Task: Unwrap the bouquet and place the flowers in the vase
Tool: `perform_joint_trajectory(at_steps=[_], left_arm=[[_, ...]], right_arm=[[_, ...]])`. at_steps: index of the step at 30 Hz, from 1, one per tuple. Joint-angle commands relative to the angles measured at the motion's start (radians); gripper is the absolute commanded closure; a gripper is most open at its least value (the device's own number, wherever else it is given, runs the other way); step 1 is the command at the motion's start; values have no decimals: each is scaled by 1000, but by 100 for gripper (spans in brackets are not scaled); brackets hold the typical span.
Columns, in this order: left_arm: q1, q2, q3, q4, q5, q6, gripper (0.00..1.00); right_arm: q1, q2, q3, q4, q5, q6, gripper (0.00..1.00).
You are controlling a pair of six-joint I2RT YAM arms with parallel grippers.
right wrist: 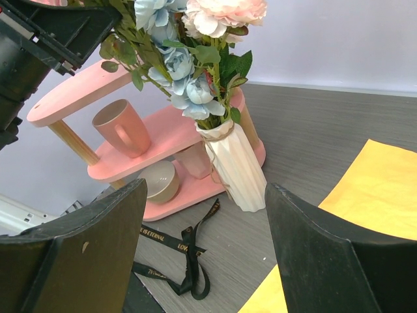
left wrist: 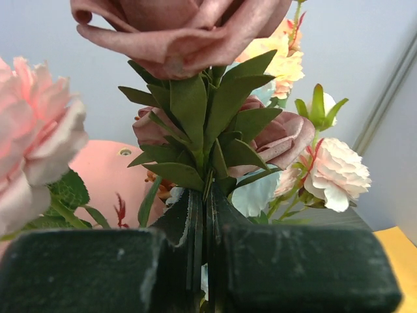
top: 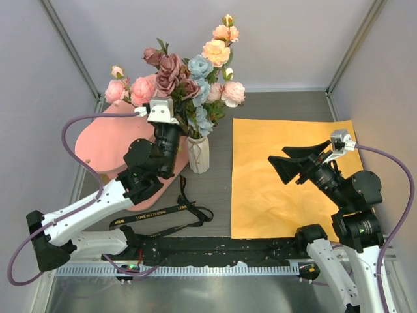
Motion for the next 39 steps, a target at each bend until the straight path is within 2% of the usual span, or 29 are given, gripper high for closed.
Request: perform_joint_trajectory(at_steps=[1,11,14,18,23,30,35,39], left_arm=[[4,-22,-68,62,60,13,100],[4,-31,-125,32,48,82,100],[4,-40,-124,27,115,126,100],[4,-80,-85,-45,279,161,100],[4,-94,-61,-68,338,191,100],[4,-70,-21,-96,297,204,100],[7,-28,31,-97,132,166,100],[8,-5,41,-108,56,154,100]], right_arm=[[5,-8,-2,44,-5,8,21],[3,-8,-6,50,-12,22,21],[5,-5,-4,49,-12,22,21],[5,-6,-3,52,-12,23,21],[5,-9,-6,55,-11,29,21],[3,-3,-4,64,-12,36,21],[3,0,-6,72,-17,40,21],[5,4,-10,83,-17,46,21]])
